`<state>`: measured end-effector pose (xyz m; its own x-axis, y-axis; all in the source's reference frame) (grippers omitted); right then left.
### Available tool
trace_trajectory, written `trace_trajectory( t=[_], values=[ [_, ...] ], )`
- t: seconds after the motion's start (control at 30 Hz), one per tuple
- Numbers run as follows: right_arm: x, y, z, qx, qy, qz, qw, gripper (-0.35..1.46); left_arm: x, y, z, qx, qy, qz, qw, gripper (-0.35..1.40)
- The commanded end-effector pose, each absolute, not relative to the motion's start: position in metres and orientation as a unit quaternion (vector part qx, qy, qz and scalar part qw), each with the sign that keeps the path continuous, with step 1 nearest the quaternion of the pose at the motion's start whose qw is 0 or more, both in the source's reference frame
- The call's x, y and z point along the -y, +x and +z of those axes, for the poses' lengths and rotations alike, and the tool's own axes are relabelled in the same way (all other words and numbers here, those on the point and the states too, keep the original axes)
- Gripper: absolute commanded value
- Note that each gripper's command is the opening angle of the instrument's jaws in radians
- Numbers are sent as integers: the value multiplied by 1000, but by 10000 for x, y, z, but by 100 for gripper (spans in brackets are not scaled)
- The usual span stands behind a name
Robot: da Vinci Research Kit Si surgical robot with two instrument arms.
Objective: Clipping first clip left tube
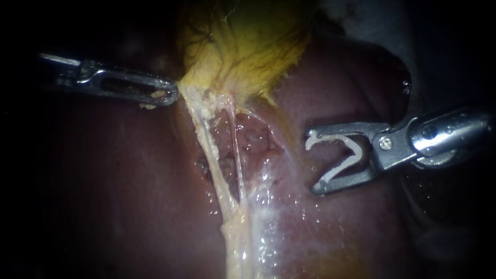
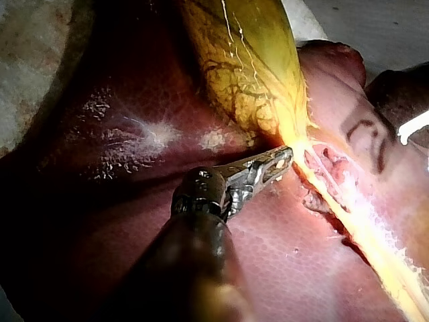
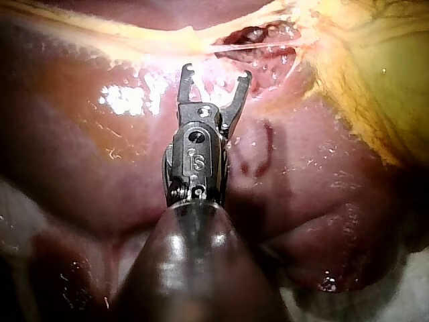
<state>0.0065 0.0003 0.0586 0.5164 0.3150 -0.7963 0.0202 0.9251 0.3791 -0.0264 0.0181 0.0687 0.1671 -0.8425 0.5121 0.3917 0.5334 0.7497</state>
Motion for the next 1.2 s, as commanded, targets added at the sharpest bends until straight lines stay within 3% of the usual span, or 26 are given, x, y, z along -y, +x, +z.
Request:
trace_trajectory(
  t=[0.03,0.23,0.47,0.87,1.2],
  values=[
    [-3,65,585,-483,173,86,854,59,-181,-264,687,487,232,-424,728,-35],
    [-4,83,590,-484,177,86,853,60,-181,-264,688,487,232,-424,728,-35],
    [6,126,606,-488,233,100,835,58,-182,-264,688,487,232,-424,728,-35],
    [20,180,662,-491,320,152,796,56,-182,-264,688,487,232,-424,728,-35],
    [27,186,716,-474,346,179,790,55,-181,-264,688,487,232,-424,728,-35]
  ],
)
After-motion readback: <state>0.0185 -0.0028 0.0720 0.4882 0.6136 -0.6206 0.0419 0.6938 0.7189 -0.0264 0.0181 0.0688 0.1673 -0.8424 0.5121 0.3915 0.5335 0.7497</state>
